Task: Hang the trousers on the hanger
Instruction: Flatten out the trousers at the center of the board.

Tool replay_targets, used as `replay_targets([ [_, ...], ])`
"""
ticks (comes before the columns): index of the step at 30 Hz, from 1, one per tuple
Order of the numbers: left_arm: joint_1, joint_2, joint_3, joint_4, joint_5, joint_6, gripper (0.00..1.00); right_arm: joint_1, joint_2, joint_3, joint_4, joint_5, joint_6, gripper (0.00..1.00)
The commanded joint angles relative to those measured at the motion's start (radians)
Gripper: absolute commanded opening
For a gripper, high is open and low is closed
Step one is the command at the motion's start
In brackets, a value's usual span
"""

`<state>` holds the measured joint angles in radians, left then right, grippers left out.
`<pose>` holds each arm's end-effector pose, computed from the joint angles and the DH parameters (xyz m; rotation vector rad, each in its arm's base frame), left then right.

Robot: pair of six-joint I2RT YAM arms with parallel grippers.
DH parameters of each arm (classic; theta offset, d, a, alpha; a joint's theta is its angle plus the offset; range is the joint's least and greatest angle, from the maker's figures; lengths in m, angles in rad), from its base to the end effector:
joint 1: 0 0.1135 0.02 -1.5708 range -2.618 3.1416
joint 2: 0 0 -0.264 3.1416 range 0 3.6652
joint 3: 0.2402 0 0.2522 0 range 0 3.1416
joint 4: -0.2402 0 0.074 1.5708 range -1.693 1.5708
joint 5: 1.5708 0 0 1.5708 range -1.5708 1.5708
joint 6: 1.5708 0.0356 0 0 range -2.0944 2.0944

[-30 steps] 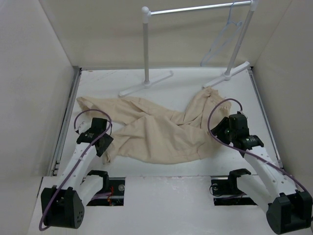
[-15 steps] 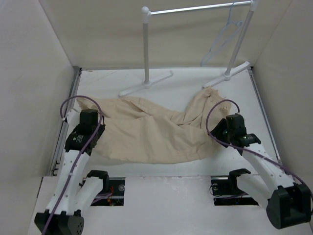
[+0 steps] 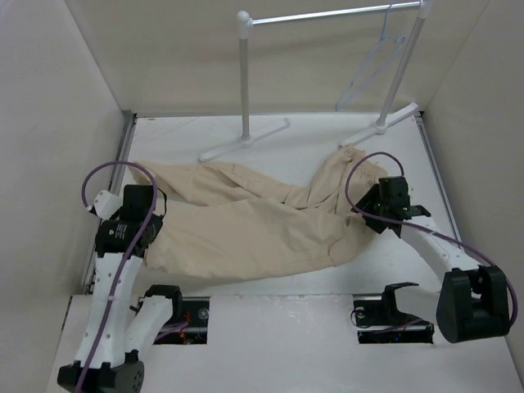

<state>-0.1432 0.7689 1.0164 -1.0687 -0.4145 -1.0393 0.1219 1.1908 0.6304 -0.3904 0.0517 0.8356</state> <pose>0.1264 -0.0037 0.3372 -1.1675 1.9900 -0.1028 0.2237 0.0255 0.1901 0.9106 2.3820 0.3178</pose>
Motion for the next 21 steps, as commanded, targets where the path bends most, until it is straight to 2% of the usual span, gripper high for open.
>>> replay_targets([
  [1,0.157,0.058,-0.087,0.039,-0.11,0.045,0.03,-0.052,-0.088,0.052,0.013,0.034,0.002,0.68],
  [5,0.446,0.185,-0.147,0.215,-0.13,0.12,0.02,-0.165,-0.137,0.083,-0.036,0.048,-0.03,0.7],
  [9,0.572,0.358,-0.121,0.292,-0.151,0.14,0.02,-0.273,-0.086,0.117,-0.038,0.05,-0.044,0.71],
  [10,0.592,0.413,-0.099,0.299,-0.164,0.146,0.07,-0.3,-0.05,0.124,-0.036,0.04,-0.04,0.71],
  [13,0.607,0.506,-0.046,0.3,-0.15,0.179,0.3,-0.31,0.024,0.133,0.002,0.005,-0.042,0.7],
  [16,0.563,0.465,-0.009,0.308,-0.174,0.191,0.5,-0.262,0.064,0.123,0.005,0.002,-0.05,0.69],
  [18,0.509,0.406,0.019,0.306,-0.188,0.194,0.55,-0.258,0.084,0.098,0.024,0.01,-0.047,0.7],
  [21,0.349,0.313,0.019,0.326,-0.201,0.202,0.56,-0.278,0.131,0.097,0.093,-0.016,-0.055,0.69],
])
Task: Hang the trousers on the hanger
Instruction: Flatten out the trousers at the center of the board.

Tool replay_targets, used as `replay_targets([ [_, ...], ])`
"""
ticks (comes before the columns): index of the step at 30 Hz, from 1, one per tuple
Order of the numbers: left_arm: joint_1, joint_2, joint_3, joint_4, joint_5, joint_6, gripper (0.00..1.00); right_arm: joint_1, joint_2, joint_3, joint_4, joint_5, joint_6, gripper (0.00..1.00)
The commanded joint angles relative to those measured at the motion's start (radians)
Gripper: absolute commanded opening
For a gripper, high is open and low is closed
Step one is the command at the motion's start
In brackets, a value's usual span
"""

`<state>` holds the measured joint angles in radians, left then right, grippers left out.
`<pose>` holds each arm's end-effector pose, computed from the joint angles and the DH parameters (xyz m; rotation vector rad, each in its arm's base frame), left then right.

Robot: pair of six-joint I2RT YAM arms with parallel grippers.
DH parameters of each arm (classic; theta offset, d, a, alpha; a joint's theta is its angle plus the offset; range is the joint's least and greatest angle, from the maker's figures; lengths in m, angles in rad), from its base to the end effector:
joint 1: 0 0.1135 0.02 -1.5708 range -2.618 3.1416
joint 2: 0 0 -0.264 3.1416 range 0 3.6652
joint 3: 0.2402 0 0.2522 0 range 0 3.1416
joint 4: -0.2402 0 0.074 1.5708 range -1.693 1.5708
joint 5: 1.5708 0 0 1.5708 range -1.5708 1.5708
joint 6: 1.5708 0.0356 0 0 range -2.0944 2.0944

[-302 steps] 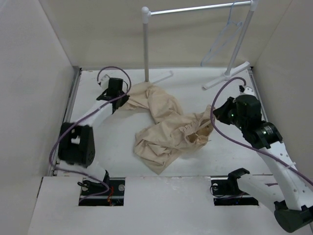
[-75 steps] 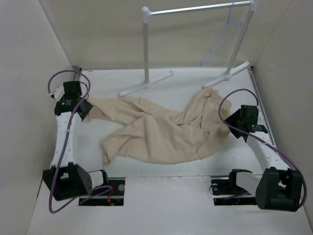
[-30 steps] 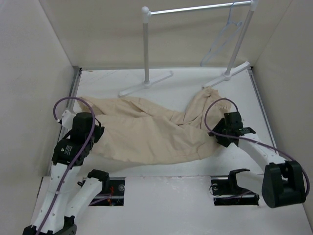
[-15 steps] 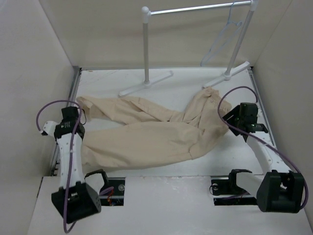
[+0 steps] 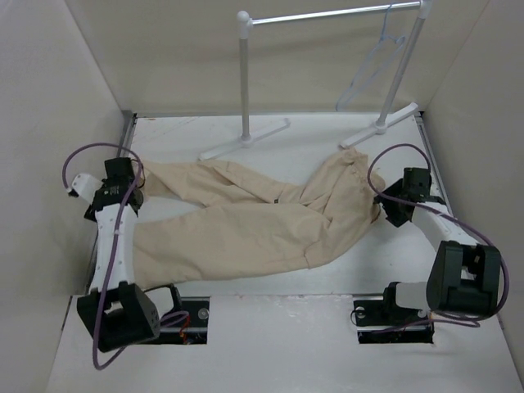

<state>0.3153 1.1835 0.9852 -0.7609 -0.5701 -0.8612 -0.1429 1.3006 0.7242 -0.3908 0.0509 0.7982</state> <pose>0.2146 0.0902 0.2834 -1.4974 1.8499 0.4670 0.2470 -0.0374 0.1945 1.1730 2.2614 0.1938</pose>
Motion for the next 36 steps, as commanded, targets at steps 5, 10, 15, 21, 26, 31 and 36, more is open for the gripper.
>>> replay_targets([
  [5,-0.345,-0.122,-0.002,0.08,-0.008,0.001,0.56,-0.01,0.205,0.09,0.107,-0.043,0.004,0.44],
  [10,-0.434,-0.03,-0.008,0.152,0.012,-0.018,0.56,-0.051,0.149,0.043,0.092,-0.07,0.077,0.02],
  [15,-0.472,0.08,0.058,0.204,0.055,-0.03,0.55,-0.135,-0.241,-0.049,-0.153,0.113,0.133,0.0],
  [21,-0.491,0.143,0.107,0.224,0.073,-0.029,0.55,-0.206,-0.72,-0.124,-0.486,0.069,0.211,0.06],
  [26,-0.491,0.169,0.119,0.224,0.085,-0.027,0.56,-0.171,-0.828,-0.1,-0.58,0.095,0.21,0.61],
  [31,-0.497,0.166,0.125,0.23,0.111,-0.018,0.56,-0.175,-0.71,0.151,-0.566,0.233,0.053,0.76],
  [36,-0.725,0.15,0.093,0.285,0.197,-0.016,0.53,-0.05,-0.355,0.294,-0.39,0.118,-0.12,0.57],
])
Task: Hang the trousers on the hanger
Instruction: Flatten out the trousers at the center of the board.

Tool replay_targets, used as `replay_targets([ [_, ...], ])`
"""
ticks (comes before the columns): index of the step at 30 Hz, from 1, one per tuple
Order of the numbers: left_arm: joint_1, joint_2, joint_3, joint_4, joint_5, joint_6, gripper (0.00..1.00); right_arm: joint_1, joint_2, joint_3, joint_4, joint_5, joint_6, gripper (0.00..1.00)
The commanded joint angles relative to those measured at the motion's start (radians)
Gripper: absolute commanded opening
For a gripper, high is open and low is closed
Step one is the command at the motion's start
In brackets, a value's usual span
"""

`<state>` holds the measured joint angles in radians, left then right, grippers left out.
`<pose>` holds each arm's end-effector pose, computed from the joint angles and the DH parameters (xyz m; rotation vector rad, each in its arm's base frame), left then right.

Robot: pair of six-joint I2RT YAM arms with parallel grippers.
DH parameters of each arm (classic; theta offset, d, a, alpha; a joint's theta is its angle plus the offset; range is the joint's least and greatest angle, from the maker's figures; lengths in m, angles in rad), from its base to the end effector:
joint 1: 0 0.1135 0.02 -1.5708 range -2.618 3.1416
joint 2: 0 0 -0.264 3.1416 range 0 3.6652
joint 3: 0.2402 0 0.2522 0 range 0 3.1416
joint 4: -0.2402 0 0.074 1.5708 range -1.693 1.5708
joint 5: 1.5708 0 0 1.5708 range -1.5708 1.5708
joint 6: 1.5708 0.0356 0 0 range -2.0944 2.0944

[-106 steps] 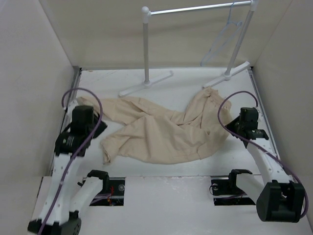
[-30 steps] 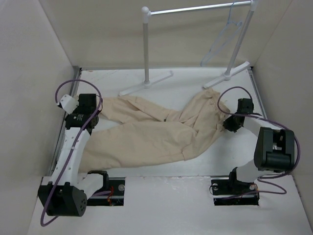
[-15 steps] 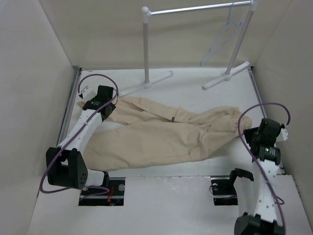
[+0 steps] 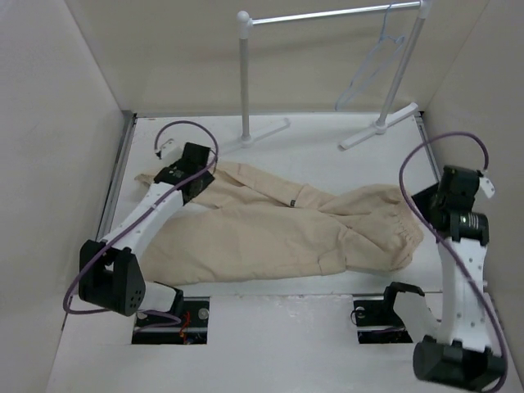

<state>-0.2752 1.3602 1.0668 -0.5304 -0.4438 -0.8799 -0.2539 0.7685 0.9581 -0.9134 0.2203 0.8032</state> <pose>0.2821 -0.0638 0.2804 -0.8740 2.1230 -0.0570 0.1345 -0.0429 0.3301 1.2429 1.9039 0.0359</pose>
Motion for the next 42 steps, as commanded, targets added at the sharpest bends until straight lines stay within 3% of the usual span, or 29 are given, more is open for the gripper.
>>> replay_targets([
  [1,-0.203,-0.024,0.002,0.069,0.092,-0.004,0.51,0.073,0.255,0.086,0.163,-0.059,-0.136,0.34],
  [2,-0.277,-0.018,-0.002,0.081,0.114,-0.011,0.49,0.084,0.326,0.109,0.186,-0.061,-0.137,0.13],
  [4,-0.429,0.006,-0.004,0.124,0.154,-0.03,0.45,0.08,0.449,0.157,0.217,-0.062,-0.145,0.07],
  [5,-0.498,0.02,-0.004,0.157,0.175,-0.031,0.45,0.065,0.501,0.175,0.229,-0.056,-0.148,0.11],
  [8,-0.664,0.085,0.008,0.274,0.22,-0.031,0.47,0.012,0.647,0.217,0.28,-0.062,-0.148,0.49],
  [11,-0.771,0.169,0.031,0.369,0.24,-0.019,0.5,0.0,0.762,0.263,0.32,-0.079,-0.141,0.66],
  [14,-0.818,0.255,0.051,0.42,0.275,0.002,0.52,-0.003,0.843,0.307,0.338,-0.061,-0.137,0.71],
  [21,-0.81,0.401,0.035,0.391,0.359,0.004,0.5,-0.005,1.006,0.347,0.329,0.01,-0.157,0.7],
  [28,-0.824,0.376,-0.033,0.389,0.359,-0.004,0.5,-0.017,1.098,0.375,0.329,0.01,-0.186,0.55],
  [30,-0.831,0.375,-0.041,0.388,0.358,-0.004,0.5,-0.017,1.118,0.398,0.324,-0.001,-0.191,0.42],
  [32,-0.839,0.376,-0.05,0.382,0.352,-0.004,0.5,-0.021,1.12,0.406,0.326,-0.001,-0.184,0.18],
  [34,-0.842,0.381,-0.059,0.368,0.347,-0.007,0.5,-0.026,1.092,0.406,0.344,0.004,-0.167,0.08],
  [39,-0.842,0.375,-0.087,0.299,0.326,-0.014,0.5,-0.054,0.959,0.38,0.499,0.016,-0.105,0.05],
  [42,-0.842,0.369,-0.11,0.28,0.333,-0.034,0.5,-0.077,0.968,0.409,0.573,-0.035,-0.073,0.06],
])
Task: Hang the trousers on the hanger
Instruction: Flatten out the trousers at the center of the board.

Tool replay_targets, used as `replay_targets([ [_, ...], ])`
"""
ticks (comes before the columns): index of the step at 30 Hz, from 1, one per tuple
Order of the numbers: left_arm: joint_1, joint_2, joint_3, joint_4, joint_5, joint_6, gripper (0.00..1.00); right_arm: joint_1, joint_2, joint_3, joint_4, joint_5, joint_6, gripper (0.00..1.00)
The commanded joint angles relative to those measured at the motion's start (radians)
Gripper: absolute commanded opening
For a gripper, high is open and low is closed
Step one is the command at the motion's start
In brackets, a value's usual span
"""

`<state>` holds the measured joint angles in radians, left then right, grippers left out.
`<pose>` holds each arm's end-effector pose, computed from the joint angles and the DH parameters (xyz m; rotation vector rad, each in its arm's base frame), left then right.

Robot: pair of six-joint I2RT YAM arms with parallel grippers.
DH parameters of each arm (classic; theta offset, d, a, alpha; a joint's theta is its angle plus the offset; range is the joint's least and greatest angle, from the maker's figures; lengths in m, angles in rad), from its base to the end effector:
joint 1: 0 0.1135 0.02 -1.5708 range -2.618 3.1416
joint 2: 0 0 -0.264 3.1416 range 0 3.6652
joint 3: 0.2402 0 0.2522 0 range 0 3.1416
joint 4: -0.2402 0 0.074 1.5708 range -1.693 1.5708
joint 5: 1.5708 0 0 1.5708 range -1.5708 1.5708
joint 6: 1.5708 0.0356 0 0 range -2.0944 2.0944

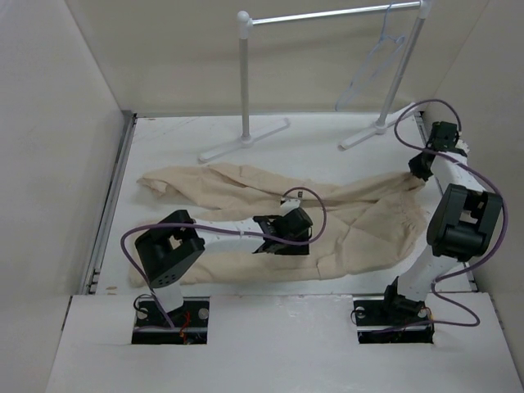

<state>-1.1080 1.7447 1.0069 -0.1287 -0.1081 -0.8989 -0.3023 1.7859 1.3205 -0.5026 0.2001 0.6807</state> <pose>0.1633 -0.3187 0.1698 0.2184 2.5728 -0.7249 0.3644 -0.1211 0.2254 1.2547 2.1777 -0.1008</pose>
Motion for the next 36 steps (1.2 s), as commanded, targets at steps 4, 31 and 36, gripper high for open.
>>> replay_targets([
  [4,-0.016,-0.028,-0.056,-0.143,0.008,-0.04,0.52,-0.054,0.05,0.114,0.2,-0.099,0.108,0.07],
  [31,1.317,-0.705,-0.421,-0.117,0.165,-0.329,0.57,0.513,-0.698,-0.478,0.201,-0.223,0.109,0.19],
  [36,1.42,-0.731,-0.502,0.049,0.205,-0.438,0.59,0.659,-0.761,-0.566,0.167,-0.218,0.091,0.23],
])
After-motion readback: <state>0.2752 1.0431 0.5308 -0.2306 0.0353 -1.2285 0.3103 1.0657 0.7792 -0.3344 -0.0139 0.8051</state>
